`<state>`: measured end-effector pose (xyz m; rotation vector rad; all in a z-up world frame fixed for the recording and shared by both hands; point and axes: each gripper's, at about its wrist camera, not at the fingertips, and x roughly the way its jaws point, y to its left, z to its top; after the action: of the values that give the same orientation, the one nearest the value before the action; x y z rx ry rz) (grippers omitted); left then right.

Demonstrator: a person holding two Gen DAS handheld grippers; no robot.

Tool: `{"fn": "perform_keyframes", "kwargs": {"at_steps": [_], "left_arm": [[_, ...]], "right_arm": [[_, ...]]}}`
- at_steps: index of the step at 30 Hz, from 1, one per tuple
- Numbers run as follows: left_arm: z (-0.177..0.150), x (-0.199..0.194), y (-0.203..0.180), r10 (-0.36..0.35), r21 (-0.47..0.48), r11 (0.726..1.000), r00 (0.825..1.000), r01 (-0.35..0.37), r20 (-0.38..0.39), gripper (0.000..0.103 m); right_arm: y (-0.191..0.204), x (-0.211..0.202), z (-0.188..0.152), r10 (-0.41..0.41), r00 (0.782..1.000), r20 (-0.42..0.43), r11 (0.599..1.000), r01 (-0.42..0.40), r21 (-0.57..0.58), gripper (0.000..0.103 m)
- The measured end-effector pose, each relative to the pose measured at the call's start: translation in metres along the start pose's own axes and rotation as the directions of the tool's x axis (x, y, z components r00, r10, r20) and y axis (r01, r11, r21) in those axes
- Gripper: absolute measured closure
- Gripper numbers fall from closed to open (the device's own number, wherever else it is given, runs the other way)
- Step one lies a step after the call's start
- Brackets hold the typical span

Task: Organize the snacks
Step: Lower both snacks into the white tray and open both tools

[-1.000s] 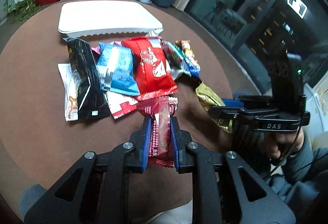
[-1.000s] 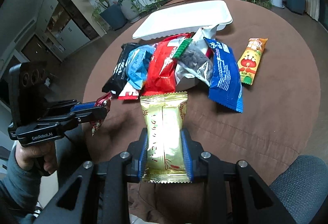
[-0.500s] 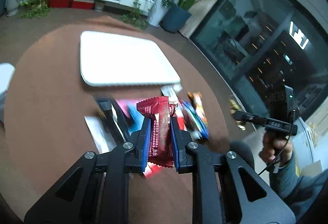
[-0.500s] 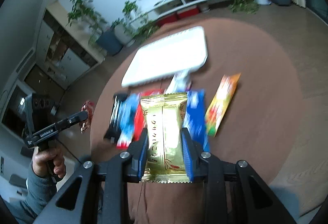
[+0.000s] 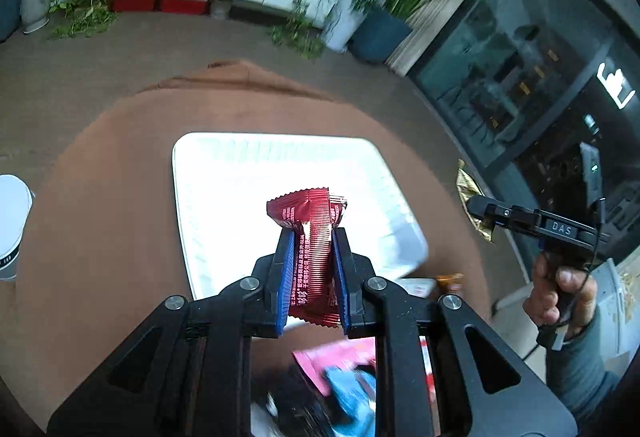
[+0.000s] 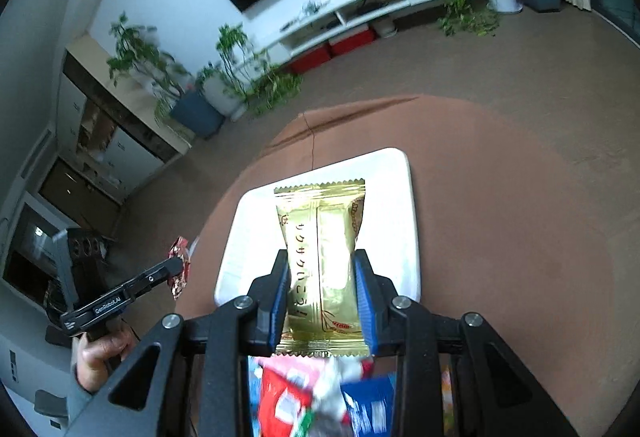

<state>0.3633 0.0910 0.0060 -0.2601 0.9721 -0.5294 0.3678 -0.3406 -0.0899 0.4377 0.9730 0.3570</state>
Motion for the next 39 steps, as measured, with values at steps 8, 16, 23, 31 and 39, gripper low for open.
{"fn": "perform_keyframes", "kwargs": {"at_steps": [8, 16, 23, 31, 39], "left_arm": [[0.011, 0.066, 0.019, 0.083, 0.008, 0.997, 0.989, -0.083, -0.12, 0.086], [-0.004, 0.105, 0.022, 0.159, 0.047, 0.987, 0.97, -0.153, -0.183, 0.084], [-0.003, 0.106, 0.017, 0.197, 0.058, 0.98, 0.965, -0.19, -0.173, 0.081], [-0.004, 0.101, 0.01, 0.213, 0.078, 0.976, 0.966, -0.204, -0.149, 0.081], [0.0, 0.045, -0.013, 0.169, 0.093, 0.981, 0.985, -0.171, 0.033, 0.044]], "right_arm": [[0.006, 0.085, 0.01, -0.117, 0.986, -0.117, 0.992, 0.111, -0.057, 0.07], [-0.003, 0.121, -0.001, -0.223, 0.959, -0.173, 0.971, 0.204, -0.122, 0.07], [-0.002, 0.123, 0.0, -0.264, 0.951, -0.16, 0.959, 0.242, -0.144, 0.048], [-0.008, 0.115, -0.002, -0.245, 0.958, -0.148, 0.966, 0.229, -0.121, 0.044], [-0.005, 0.061, 0.009, -0.109, 0.993, -0.053, 0.992, 0.106, -0.068, 0.018]]}}
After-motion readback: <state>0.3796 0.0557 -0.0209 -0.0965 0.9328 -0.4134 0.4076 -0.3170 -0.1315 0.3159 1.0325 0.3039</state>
